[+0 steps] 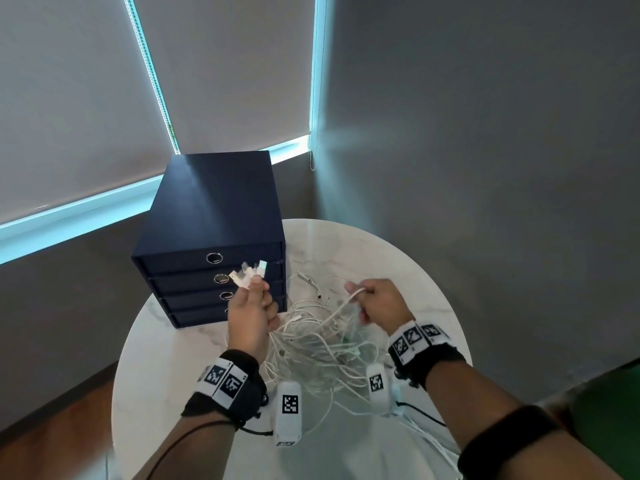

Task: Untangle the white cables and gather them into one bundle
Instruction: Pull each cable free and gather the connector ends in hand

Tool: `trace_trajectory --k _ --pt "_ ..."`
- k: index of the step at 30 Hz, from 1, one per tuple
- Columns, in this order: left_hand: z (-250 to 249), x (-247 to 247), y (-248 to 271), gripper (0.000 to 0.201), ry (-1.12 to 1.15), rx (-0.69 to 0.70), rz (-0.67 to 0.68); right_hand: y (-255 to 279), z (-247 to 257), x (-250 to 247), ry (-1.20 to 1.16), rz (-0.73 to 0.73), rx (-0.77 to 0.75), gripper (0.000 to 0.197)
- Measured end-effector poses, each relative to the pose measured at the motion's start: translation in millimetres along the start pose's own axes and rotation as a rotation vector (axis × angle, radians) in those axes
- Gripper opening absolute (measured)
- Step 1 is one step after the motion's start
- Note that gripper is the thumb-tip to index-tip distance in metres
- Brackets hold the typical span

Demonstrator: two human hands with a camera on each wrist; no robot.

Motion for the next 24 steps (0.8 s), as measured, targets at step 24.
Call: trace_trajectory --k 24 --pt "42.5 19.6 -0.3 0.012 -0.402 -0.084 0.049 -5.4 63.9 -9.1 0.817 0.229 -0.137 0.038"
Point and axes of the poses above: each hand's wrist, its own y-axis away from the middle knuckle, its own x-axis out of the palm, z = x × y, the point moved 4 cm from there along -y, towards the middle knuckle, and after that the axes turned 11 degrees about -x, right-handed, at the moved point
